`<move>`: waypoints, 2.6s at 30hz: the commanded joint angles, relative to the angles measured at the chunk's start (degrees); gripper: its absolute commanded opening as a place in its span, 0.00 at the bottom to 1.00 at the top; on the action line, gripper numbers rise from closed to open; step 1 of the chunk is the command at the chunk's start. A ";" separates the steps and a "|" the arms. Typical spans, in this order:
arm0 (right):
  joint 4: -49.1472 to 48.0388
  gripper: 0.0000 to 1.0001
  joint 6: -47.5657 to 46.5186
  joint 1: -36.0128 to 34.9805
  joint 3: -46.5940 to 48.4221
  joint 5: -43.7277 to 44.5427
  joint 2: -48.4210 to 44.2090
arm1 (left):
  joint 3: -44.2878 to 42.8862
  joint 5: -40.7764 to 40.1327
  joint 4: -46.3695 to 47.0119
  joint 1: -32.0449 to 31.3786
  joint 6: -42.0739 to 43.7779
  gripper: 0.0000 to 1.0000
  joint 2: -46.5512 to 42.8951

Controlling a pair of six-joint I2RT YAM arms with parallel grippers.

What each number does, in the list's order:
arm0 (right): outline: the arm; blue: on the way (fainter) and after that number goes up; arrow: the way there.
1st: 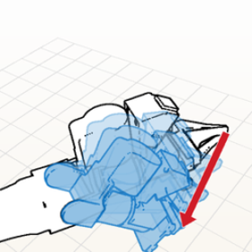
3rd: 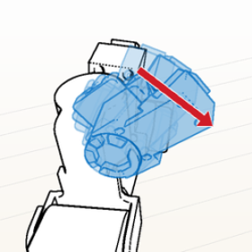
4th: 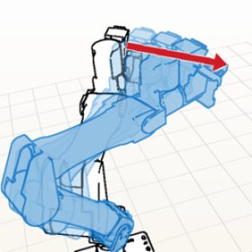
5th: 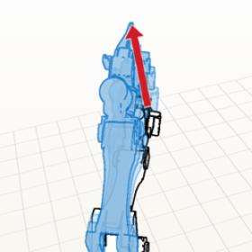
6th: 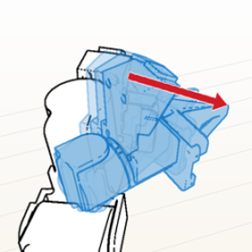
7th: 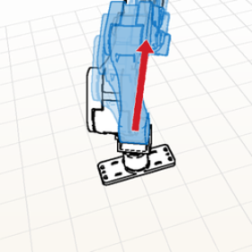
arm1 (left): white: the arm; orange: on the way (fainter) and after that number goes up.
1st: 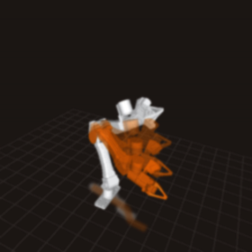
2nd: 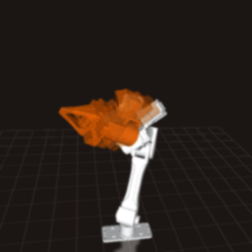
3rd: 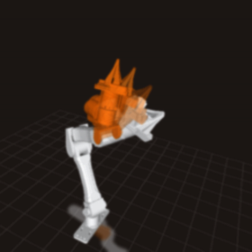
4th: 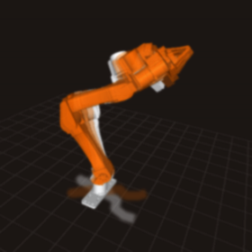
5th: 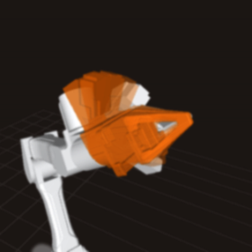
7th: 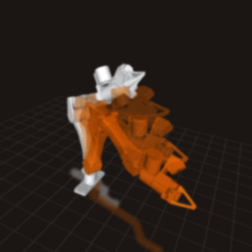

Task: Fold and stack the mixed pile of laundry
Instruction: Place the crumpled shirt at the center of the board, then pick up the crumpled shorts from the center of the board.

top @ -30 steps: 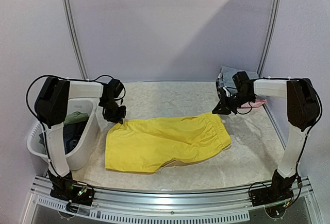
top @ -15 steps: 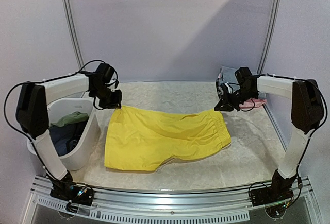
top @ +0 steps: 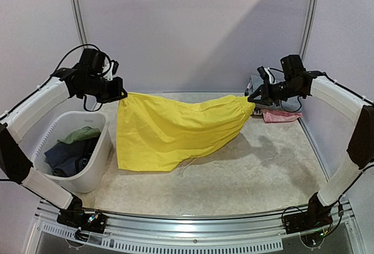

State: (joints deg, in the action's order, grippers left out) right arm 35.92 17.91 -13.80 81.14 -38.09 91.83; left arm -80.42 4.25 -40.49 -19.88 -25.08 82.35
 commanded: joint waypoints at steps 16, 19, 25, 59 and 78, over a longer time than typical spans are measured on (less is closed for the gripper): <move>-10.98 0.00 0.27 0.44 7.82 2.67 -18.44 | -22.86 4.46 -5.41 -0.26 3.50 0.00 -9.10; -9.94 0.00 0.12 0.44 6.13 3.03 -19.01 | -20.36 4.70 -5.17 -0.27 2.38 0.00 -9.57; -3.29 0.18 3.29 0.45 -6.27 9.73 -19.84 | -3.56 5.12 -2.45 -0.86 -3.37 0.02 -12.56; -5.83 0.70 4.97 -1.05 1.04 0.68 19.56 | 30.02 -9.64 -4.23 -5.57 -13.94 0.80 -9.43; -7.75 0.34 5.01 -1.16 7.97 -9.87 29.52 | 30.02 -9.58 -4.32 -5.45 -13.52 0.78 -9.32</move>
State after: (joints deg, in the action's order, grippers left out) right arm 29.71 23.29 -14.63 86.76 -43.51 120.09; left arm -52.23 -2.87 -41.67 -25.63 -39.33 71.77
